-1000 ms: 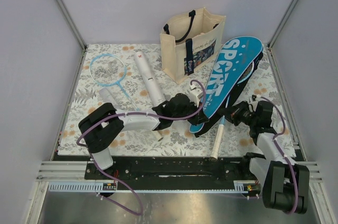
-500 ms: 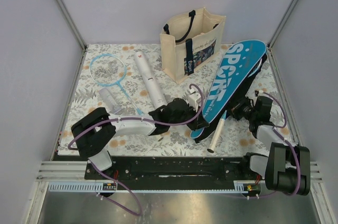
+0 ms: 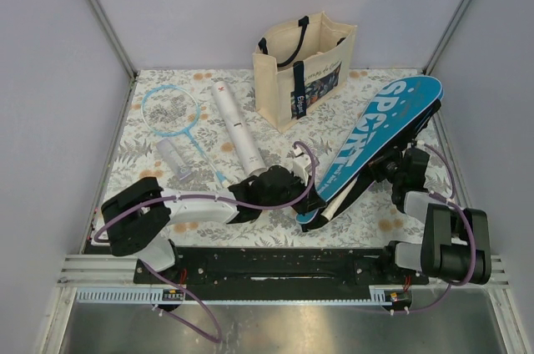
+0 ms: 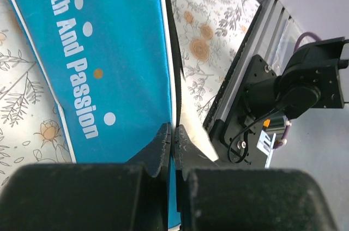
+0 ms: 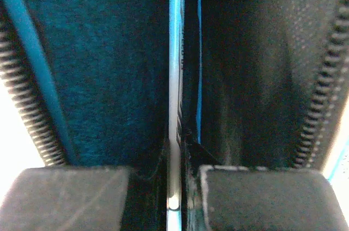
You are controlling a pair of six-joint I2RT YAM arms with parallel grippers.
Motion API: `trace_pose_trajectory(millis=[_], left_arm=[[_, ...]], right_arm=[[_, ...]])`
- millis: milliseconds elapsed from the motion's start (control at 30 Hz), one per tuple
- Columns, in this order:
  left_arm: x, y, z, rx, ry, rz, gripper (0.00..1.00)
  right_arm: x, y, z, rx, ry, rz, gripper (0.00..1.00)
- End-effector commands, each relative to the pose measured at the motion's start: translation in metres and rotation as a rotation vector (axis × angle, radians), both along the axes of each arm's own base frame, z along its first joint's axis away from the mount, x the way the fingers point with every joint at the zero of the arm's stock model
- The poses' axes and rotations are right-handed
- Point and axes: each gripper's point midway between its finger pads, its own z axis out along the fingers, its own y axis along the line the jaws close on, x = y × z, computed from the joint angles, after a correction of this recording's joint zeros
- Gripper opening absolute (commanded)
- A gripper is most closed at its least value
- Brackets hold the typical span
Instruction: Pack up the badminton gear
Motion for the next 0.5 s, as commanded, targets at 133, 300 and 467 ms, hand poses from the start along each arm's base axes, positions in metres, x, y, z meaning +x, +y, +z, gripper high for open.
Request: trace_pose_trajectory(millis=[133,300,467], left_arm=[[-0.011,-0.009,0.043,-0.140,-0.016,0.000,0.00],[-0.008,-0.009,0.025,-0.113,0.014,0.036,0.00],[0.004,-0.008,0.011,-0.067,-0.009,0.094,0.00]], right_arm=[[0.049,-0.027,0.034,-0.082,-0.205,-0.124,0.00],[0.063,-0.008,0.022,-0.063,-0.197,-0.083,0.04],[0.073,0.010,0.014,-0.092,-0.173,-0.063,0.11]])
